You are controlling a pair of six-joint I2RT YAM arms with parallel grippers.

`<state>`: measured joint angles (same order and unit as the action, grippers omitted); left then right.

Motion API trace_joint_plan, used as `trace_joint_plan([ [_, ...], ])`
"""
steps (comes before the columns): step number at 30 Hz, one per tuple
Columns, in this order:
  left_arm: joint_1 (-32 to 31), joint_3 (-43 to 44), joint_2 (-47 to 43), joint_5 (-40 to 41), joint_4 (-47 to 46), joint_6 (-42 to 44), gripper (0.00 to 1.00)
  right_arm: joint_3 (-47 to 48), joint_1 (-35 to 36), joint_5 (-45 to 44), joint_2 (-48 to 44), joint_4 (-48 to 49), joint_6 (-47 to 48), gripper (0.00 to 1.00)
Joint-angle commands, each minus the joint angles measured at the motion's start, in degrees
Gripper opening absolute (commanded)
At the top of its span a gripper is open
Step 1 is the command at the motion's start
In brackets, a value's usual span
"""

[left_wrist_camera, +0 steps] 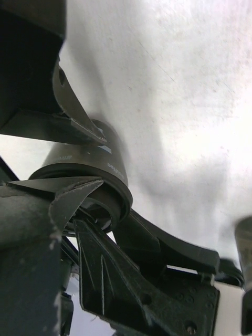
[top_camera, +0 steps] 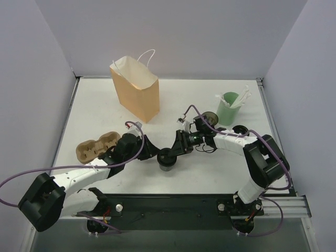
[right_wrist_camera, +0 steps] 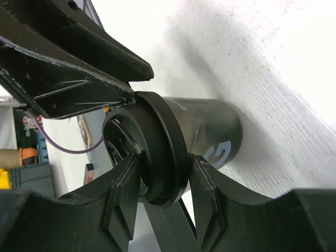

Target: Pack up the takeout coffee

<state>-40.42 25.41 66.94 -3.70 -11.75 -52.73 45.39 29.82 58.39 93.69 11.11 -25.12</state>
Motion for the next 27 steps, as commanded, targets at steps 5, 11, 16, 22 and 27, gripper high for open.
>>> trace_joint_plan([
  [5,5.5,10.7,-4.1,2.1,33.7,9.6,0.47,-3.8,2.6,-12.9,-1.5,-2.8,-0.8,0.24],
  [11,7.3,15.4,-6.0,0.9,38.5,12.5,0.53,-7.3,3.0,-16.9,-4.1,1.3,-6.3,0.24],
  [16,6.8,10.6,-10.2,-8.5,31.9,10.5,0.54,-12.1,3.1,-19.4,-8.5,8.8,-15.5,0.27],
  [22,5.0,7.9,-12.5,-11.5,28.0,9.0,0.55,-13.9,3.7,-21.8,-14.3,12.4,-21.8,0.44],
  [27,3.2,7.3,-12.4,-12.5,25.2,8.8,0.56,-12.9,3.8,-23.2,-18.1,9.8,-23.2,0.54],
])
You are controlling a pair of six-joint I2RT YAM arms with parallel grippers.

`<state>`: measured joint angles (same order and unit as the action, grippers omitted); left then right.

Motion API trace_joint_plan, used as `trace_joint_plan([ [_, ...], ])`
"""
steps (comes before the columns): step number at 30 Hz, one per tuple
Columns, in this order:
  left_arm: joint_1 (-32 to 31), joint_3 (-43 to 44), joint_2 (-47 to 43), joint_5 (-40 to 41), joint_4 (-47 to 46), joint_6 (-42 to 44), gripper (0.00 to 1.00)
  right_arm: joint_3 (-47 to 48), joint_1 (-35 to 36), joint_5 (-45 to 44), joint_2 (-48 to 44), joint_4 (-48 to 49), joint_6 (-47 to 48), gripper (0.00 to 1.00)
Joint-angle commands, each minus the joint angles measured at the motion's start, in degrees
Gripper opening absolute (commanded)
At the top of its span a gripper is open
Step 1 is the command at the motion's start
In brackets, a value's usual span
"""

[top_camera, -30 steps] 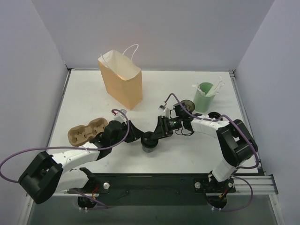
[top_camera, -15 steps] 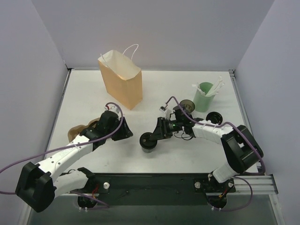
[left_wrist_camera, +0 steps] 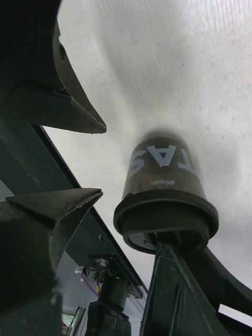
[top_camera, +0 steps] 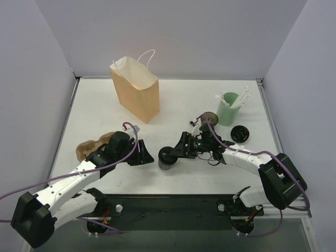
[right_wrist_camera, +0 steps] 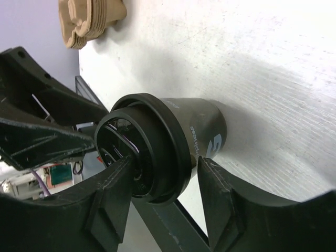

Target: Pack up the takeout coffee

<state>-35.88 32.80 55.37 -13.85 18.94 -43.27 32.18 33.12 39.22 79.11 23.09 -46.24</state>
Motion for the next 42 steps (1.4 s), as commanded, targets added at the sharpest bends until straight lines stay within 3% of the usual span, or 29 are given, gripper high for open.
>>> trace_joint_plan([
  [1,-1.5,-0.1,-0.5,-2.2,-5.8,-0.9,0.56,0.4,0.5,-4.2,-4.0,-2.5,-2.0,0.54],
  [6,-2.3,-0.1,1.0,-1.6,-7.7,-1.0,0.56,1.1,0.6,-5.4,-5.3,-5.1,-1.9,0.59],
  [14,-3.2,0.3,2.5,0.6,-7.5,-1.0,0.56,1.8,0.7,-6.7,-7.5,-8.2,-0.3,0.59],
  [23,-3.3,0.6,4.5,1.6,-8.1,0.0,0.56,5.6,0.5,-8.8,-8.4,-16.1,6.6,0.43],
  [34,-3.1,2.4,9.6,4.1,-7.2,2.5,0.49,10.1,0.0,-6.4,-3.4,-17.8,10.6,0.37],
  [42,-3.1,3.3,9.5,5.2,-5.8,2.7,0.49,9.1,-0.4,-8.1,-2.0,-17.4,11.0,0.32],
])
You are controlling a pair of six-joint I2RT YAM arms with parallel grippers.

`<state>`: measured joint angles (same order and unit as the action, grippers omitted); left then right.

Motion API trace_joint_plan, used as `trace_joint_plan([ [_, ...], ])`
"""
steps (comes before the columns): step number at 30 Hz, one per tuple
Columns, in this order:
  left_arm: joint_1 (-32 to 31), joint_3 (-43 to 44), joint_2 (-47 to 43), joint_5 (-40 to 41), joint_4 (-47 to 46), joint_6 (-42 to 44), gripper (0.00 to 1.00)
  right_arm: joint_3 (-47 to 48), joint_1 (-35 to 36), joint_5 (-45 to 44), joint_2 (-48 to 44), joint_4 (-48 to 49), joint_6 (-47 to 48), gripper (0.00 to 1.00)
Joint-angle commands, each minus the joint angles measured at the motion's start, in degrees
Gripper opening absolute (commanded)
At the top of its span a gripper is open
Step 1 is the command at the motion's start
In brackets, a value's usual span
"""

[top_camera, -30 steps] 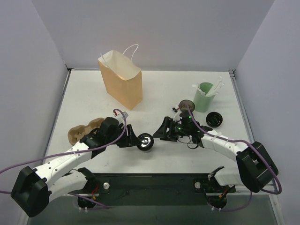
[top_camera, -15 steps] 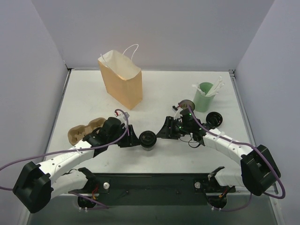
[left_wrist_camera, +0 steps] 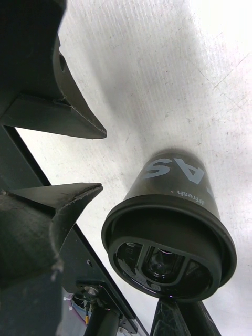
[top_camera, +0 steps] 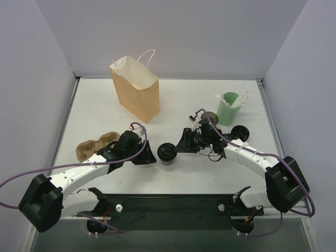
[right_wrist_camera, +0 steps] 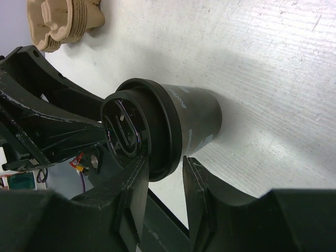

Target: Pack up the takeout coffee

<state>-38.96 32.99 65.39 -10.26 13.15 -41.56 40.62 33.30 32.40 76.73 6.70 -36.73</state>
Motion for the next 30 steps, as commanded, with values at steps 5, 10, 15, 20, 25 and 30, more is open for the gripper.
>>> trace_joint_plan([
  [5,0.5,3.8,-3.2,4.4,1.5,0.0,0.49,0.2,-1.1,-0.9,-0.2,-0.6,1.4,0.31],
  [10,1.7,4.6,-4.0,2.7,-1.8,-0.1,0.49,0.2,-1.7,-0.2,-0.8,-0.4,1.2,0.3],
  [15,2.1,4.8,-0.8,-0.3,-5.8,-0.1,0.49,0.6,-1.7,1.0,-1.1,-0.4,1.0,0.3],
  [20,2.1,5.1,-0.2,0.1,-6.0,0.0,0.49,1.0,-1.7,1.1,-3.2,-1.7,1.5,0.39],
  [25,2.3,5.9,-3.2,4.0,-0.9,0.8,0.49,5.3,0.0,-7.1,-7.2,-11.3,5.6,0.55],
  [30,2.7,7.1,-11.0,9.5,8.8,2.5,0.54,11.0,5.8,-19.2,-8.4,-20.5,9.8,0.67],
])
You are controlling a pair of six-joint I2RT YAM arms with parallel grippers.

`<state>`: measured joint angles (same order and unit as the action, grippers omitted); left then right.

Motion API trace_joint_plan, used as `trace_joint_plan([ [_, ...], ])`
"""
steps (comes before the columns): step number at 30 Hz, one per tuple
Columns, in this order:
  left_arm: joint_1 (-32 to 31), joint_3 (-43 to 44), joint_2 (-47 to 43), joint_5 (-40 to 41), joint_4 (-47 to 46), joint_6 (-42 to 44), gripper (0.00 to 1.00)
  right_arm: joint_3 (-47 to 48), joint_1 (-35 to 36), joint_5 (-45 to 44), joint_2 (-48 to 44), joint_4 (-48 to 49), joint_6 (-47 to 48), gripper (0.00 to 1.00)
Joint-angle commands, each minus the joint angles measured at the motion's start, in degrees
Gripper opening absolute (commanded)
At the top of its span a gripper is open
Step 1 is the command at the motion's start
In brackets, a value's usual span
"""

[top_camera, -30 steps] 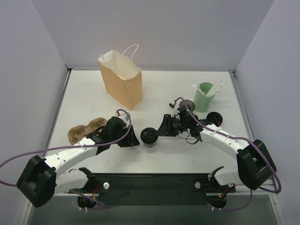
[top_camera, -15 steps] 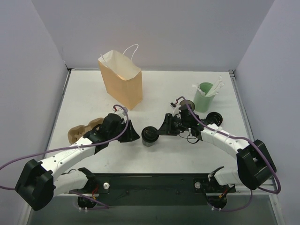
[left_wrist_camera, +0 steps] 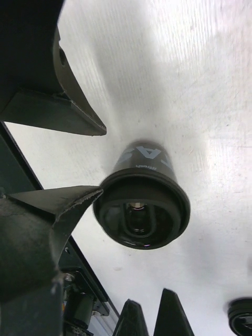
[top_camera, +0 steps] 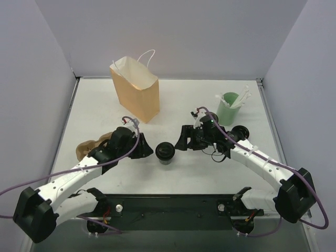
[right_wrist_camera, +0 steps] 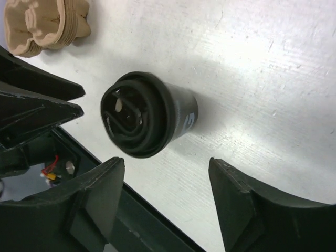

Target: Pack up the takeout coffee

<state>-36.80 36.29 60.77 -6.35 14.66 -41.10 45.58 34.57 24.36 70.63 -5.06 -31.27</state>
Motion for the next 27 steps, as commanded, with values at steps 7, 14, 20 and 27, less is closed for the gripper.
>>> trace_joint_plan([
  [7,-0.6,5.5,-17.9,9.9,20.8,6.0,0.88,15.0,13.8,-23.6,4.0,-14.0,6.0,0.81],
  [14,-5.1,7.6,-25.4,10.8,25.0,5.4,0.97,22.7,18.6,-29.6,12.2,-17.6,7.8,0.81],
  [20,-5.2,10.1,-29.8,13.8,29.5,6.1,0.97,24.7,19.8,-27.6,16.3,-17.8,8.9,0.83],
  [27,-5.4,10.3,-32.1,13.4,30.0,6.0,0.97,27.8,20.1,-25.9,20.9,-18.4,9.6,0.85],
])
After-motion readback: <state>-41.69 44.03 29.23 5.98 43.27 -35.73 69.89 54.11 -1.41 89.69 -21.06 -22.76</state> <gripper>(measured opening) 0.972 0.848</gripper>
